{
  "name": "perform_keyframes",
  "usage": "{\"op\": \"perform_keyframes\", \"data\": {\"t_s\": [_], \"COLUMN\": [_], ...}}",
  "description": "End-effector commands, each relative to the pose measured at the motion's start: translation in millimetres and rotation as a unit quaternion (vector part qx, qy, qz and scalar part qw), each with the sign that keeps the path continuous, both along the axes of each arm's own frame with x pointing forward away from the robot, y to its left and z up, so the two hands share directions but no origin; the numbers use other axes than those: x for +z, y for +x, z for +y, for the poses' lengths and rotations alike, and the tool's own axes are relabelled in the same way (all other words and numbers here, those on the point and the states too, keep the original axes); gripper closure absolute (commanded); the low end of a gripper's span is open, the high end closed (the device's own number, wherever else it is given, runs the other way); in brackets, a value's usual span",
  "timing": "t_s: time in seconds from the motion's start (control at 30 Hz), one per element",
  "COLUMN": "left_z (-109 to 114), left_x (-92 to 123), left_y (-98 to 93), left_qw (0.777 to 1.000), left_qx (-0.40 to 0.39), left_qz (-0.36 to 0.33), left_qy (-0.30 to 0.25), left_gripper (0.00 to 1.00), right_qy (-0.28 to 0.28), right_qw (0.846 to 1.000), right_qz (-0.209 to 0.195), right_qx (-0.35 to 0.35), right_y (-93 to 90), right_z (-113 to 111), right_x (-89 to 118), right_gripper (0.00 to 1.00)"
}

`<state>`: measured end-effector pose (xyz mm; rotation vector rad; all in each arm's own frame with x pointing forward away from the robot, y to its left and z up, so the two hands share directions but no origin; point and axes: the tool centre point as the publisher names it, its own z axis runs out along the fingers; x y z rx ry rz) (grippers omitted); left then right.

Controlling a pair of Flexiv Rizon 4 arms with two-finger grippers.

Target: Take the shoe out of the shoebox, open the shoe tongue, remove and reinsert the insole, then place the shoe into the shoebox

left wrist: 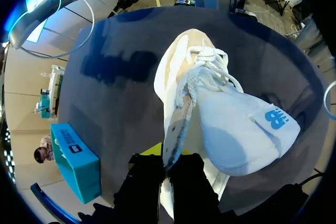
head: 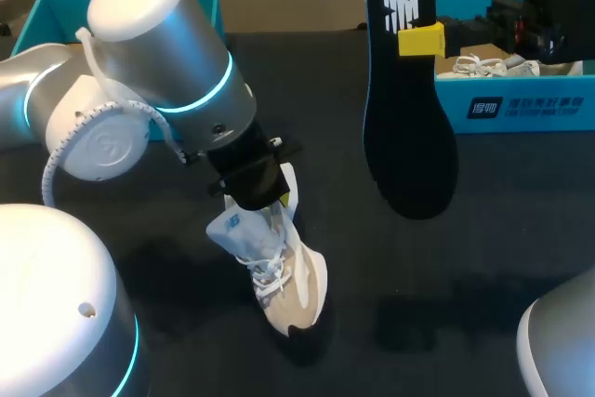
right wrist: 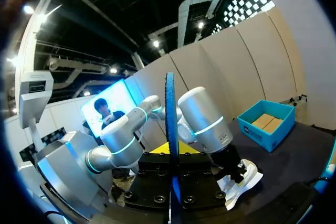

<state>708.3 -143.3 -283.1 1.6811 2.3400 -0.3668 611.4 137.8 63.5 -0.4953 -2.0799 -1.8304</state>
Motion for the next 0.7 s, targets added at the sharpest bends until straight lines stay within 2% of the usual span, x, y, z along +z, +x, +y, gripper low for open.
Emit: {"op": "perform_keyframes", "data": {"t_s": [0.03, 0.2, 0.43, 0.7], "left_z": [1.9, 1.9, -17.4, -40.4], "left_x": [1.4, 1.4, -2.9, -11.9], "left_y": [-1.9, -1.9, -18.0, -25.0], "left_qw": [1.000, 1.000, 0.995, 0.991], "left_qx": [0.000, 0.000, -0.087, -0.120], "left_qz": [-0.002, -0.002, -0.038, -0.043], "left_qy": [-0.002, -0.002, 0.016, 0.033], "left_gripper": [1.00, 1.00, 1.00, 1.00], "right_qy": [-0.002, -0.002, -0.002, -0.002], "right_qw": [1.000, 1.000, 1.000, 1.000], "right_qz": [0.001, 0.001, 0.001, 0.001], "right_qx": [0.002, 0.002, 0.002, 0.002], "right_y": [4.1, 4.1, 4.1, 4.1], "right_z": [3.8, 3.8, 3.8, 3.8], "right_x": [1.1, 1.1, 1.1, 1.1], "right_gripper": [1.00, 1.00, 1.00, 1.00]}}
